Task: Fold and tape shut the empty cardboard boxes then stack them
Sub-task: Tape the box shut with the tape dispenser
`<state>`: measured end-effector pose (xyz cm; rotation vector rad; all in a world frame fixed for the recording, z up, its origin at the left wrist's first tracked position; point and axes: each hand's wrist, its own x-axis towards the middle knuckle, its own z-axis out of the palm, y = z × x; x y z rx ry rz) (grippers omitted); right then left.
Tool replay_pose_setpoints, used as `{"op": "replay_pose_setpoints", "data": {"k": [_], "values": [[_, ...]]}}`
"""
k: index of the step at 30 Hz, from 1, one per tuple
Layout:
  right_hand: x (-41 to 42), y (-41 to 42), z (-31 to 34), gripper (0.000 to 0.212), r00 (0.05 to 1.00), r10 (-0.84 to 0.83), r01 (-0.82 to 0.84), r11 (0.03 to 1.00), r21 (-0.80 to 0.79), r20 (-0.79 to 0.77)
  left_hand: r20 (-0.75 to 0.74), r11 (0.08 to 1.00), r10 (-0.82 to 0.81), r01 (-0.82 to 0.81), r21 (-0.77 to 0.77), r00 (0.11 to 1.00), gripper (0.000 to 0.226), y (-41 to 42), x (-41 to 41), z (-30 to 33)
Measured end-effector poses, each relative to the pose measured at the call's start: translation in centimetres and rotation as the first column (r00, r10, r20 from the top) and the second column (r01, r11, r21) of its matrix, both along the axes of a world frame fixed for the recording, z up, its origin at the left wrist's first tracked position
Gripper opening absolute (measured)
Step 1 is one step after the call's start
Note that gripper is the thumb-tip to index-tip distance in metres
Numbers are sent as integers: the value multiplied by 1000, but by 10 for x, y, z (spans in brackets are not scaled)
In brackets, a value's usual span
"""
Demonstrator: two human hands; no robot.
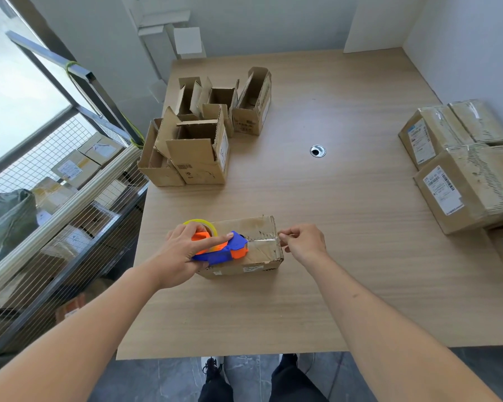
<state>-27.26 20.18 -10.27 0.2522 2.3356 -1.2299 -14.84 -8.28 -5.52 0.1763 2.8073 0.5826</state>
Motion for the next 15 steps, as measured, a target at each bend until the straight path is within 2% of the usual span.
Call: {"op": "replay_pose_setpoints", "data": {"k": [2, 4, 6, 7, 8, 9, 11, 12, 15], "values": [[0, 0, -4, 8, 999, 26, -25, 999, 31, -33, -10, 1000, -5, 5, -13, 1000, 87, 0, 0, -1], [4, 1, -6, 23, 1000, 27, -27, 999, 33, 9, -12, 1000, 9, -9, -11, 1000, 88, 0, 0, -2], [6, 3, -9, 61, 982, -63, 75, 996, -57, 177, -10, 1000, 14, -15, -7, 1000, 88, 0, 0, -3], [7, 2, -8, 73, 951, -107, 142, 984, -105, 291, -9, 1000, 13, -13, -9, 1000, 88, 1, 0, -3], [8, -1, -6, 73, 922, -124, 189, 971, -148, 368, -10, 1000, 10, -10, -12, 1000, 88, 1, 0, -3], [9, -5, -3, 64, 910, -129, 217, 958, -187, 395, -12, 1000, 8, -8, -17, 1000, 87, 1, 0, -3], [10, -18, -3, 42, 917, -161, 269, 926, -267, 364, -20, 1000, 3, -3, -17, 1000, 87, 0, 0, -3], [13, -26, -5, 37, 931, -191, 286, 911, -296, 312, -22, 1000, 0, 0, -16, 1000, 87, 0, 0, -3], [24, -43, -8, 42, 970, -241, 230, 944, -237, -21, -27, 999, -15, 14, -45, 1000, 86, 1, 2, -3]]}}
